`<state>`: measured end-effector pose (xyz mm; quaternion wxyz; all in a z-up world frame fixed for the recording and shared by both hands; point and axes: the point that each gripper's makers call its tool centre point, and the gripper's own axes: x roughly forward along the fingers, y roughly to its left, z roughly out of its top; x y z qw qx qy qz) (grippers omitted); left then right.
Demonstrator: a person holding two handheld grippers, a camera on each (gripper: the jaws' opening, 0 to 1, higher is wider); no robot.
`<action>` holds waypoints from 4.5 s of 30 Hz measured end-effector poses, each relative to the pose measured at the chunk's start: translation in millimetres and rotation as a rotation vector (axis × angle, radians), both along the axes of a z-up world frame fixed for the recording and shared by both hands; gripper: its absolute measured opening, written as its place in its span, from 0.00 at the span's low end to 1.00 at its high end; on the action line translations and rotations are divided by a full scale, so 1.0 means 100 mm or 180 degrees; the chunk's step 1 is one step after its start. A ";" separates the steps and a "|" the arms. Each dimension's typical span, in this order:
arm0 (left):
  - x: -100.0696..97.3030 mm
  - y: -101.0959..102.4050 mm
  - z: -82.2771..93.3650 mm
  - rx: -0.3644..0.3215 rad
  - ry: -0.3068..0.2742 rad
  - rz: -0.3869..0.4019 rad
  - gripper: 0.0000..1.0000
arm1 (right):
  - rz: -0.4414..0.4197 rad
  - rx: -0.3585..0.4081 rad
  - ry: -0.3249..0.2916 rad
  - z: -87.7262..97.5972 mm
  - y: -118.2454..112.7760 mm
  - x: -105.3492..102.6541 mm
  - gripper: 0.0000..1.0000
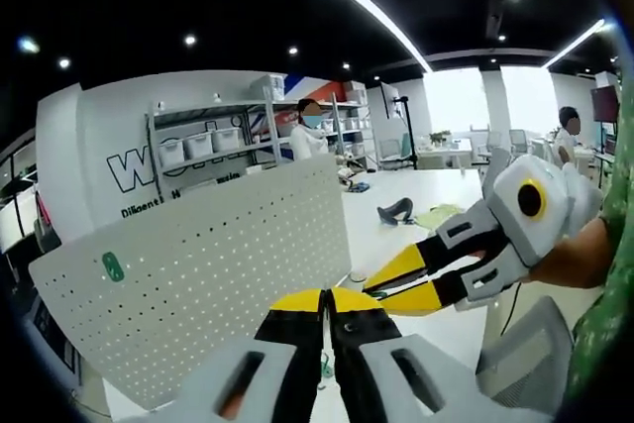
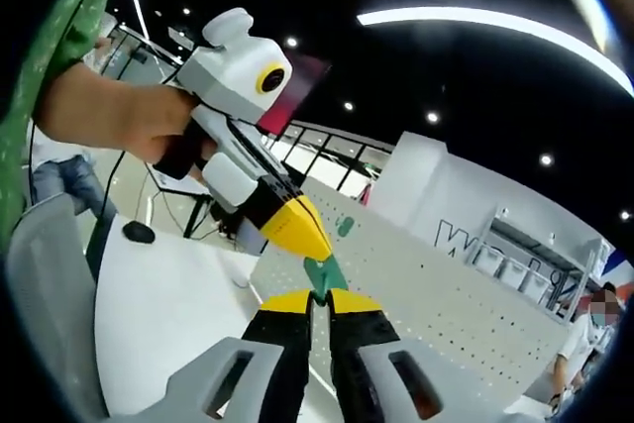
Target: Insert the hook assembly into the mounting plate slot until the hook locks in place.
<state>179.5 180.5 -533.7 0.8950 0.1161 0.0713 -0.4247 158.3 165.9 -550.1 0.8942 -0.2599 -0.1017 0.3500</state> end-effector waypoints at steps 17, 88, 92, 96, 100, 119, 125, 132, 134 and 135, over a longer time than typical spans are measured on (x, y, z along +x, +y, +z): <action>-0.04 -0.02 0.00 -0.0022 0.0129 -0.0006 0.01 | 0.0032 -0.0049 -0.0009 -0.03 0.05 -0.04 0.02; -0.05 0.07 0.09 -0.0271 0.0063 0.0095 0.44 | -0.0123 0.0052 0.0130 -0.02 -0.04 0.05 0.01; -0.04 0.13 0.09 -0.0329 0.0079 0.0181 0.55 | -0.0127 0.0045 0.0135 -0.02 -0.03 0.05 0.01; -0.04 0.18 0.08 -0.0368 0.0086 0.0232 0.62 | -0.0125 0.0032 0.0138 -0.01 -0.01 0.05 0.01; -0.04 0.24 0.08 -0.0423 0.0081 0.0277 0.73 | -0.0148 0.0032 0.0158 -0.01 -0.01 0.05 0.01; -0.14 0.44 -0.05 -0.0647 0.0046 0.0300 0.94 | -0.0239 0.0143 0.0291 0.00 0.03 0.10 0.01; -0.17 0.49 -0.10 -0.0630 0.0045 0.0299 0.93 | -0.0272 0.0206 0.0352 0.00 0.05 0.13 0.01; -0.19 0.58 -0.10 -0.0685 0.0040 0.0318 0.93 | -0.0344 0.0397 0.0531 -0.01 0.06 0.20 0.01; -0.20 0.59 -0.11 -0.0692 0.0046 0.0320 0.93 | -0.0369 0.0435 0.0571 -0.01 0.07 0.22 0.01; -0.20 0.60 -0.11 -0.0692 0.0048 0.0322 0.93 | -0.0388 0.0447 0.0583 -0.01 0.07 0.23 0.01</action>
